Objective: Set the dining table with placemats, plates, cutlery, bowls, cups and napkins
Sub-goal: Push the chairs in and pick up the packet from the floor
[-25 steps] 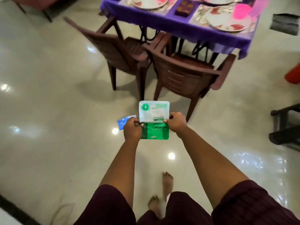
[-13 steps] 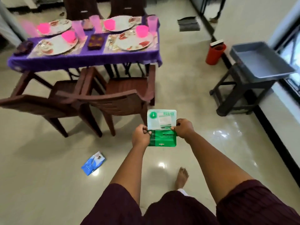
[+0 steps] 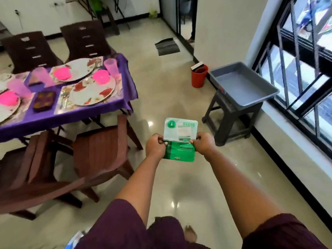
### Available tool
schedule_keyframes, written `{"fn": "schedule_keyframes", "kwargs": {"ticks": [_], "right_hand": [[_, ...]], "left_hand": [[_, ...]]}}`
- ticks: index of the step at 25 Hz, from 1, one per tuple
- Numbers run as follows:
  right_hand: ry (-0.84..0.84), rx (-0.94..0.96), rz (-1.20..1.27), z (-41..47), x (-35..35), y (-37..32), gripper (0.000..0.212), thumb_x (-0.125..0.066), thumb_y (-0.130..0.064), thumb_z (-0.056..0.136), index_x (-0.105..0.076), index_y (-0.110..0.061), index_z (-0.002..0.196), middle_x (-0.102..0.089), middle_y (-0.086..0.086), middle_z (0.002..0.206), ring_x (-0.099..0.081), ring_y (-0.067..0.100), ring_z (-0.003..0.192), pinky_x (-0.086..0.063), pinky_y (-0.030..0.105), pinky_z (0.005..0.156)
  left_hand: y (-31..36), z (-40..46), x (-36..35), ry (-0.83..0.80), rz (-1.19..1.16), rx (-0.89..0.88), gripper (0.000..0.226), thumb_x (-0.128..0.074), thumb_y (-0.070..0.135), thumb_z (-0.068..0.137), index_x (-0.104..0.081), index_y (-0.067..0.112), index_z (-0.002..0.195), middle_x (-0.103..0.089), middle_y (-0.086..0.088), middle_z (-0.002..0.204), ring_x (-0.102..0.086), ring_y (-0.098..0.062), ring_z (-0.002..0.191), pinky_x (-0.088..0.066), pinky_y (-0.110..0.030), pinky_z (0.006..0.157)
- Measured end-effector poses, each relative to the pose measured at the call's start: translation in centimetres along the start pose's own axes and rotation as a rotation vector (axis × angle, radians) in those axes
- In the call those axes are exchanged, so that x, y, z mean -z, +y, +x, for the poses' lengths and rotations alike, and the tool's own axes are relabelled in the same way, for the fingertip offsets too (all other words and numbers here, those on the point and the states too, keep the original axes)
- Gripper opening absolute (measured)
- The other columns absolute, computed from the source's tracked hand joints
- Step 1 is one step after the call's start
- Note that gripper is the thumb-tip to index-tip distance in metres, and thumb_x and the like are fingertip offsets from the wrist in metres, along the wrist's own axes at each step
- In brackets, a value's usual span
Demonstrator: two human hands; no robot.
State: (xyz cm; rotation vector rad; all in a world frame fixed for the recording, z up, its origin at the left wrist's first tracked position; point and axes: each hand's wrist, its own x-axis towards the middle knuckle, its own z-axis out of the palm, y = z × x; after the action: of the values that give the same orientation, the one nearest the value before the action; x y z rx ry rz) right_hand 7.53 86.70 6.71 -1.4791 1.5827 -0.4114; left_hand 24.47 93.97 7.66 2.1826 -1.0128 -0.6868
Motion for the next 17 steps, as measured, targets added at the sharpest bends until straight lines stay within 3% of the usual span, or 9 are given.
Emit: {"fn": "schedule_keyframes", "kwargs": {"ticks": [5,8,12,17], "right_hand": [[0.039,-0.017,0.1,8.4,1.8,-2.8,0.003,-0.065,-0.014,0.088,-0.066,-0.012,0.089,-0.071,0.009,0.096,-0.069,0.026,0.088,-0.058,0.047,0.079],[0.093,-0.079,0.136,15.0,3.6,-4.2,0.02,-0.066,-0.011,0.088,-0.058,-0.015,0.071,-0.07,0.009,0.094,-0.069,0.024,0.085,-0.059,0.045,0.077],[0.144,-0.143,0.205,26.5,6.9,-9.3,0.02,-0.07,-0.012,0.088,-0.058,-0.015,0.071,-0.07,0.007,0.09,-0.07,0.02,0.079,-0.061,0.039,0.071],[0.205,-0.134,0.174,38.6,9.7,-16.5,0.013,-0.076,-0.019,0.082,-0.063,-0.018,0.078,-0.072,0.002,0.087,-0.071,0.018,0.076,-0.061,0.038,0.072]], "left_hand": [[4.3,10.1,-2.3,-0.033,0.008,-0.019,0.019,-0.071,0.005,0.082,-0.055,0.017,0.081,-0.051,0.006,0.069,-0.051,-0.017,0.074,-0.036,-0.025,0.06],[7.5,16.0,-5.1,-0.067,-0.102,-0.006,0.027,-0.068,0.002,0.084,-0.051,0.018,0.098,-0.053,0.005,0.072,-0.054,-0.015,0.072,-0.039,-0.025,0.059],[14.0,27.9,-6.8,-0.096,-0.219,-0.051,0.048,-0.063,-0.001,0.085,-0.035,0.021,0.117,-0.053,-0.001,0.076,-0.053,-0.012,0.069,-0.041,-0.025,0.059],[20.0,40.4,-7.6,-0.106,-0.294,-0.034,0.029,-0.064,-0.003,0.084,-0.051,0.015,0.104,-0.058,0.0,0.079,-0.056,-0.018,0.076,-0.044,-0.024,0.06]]}}
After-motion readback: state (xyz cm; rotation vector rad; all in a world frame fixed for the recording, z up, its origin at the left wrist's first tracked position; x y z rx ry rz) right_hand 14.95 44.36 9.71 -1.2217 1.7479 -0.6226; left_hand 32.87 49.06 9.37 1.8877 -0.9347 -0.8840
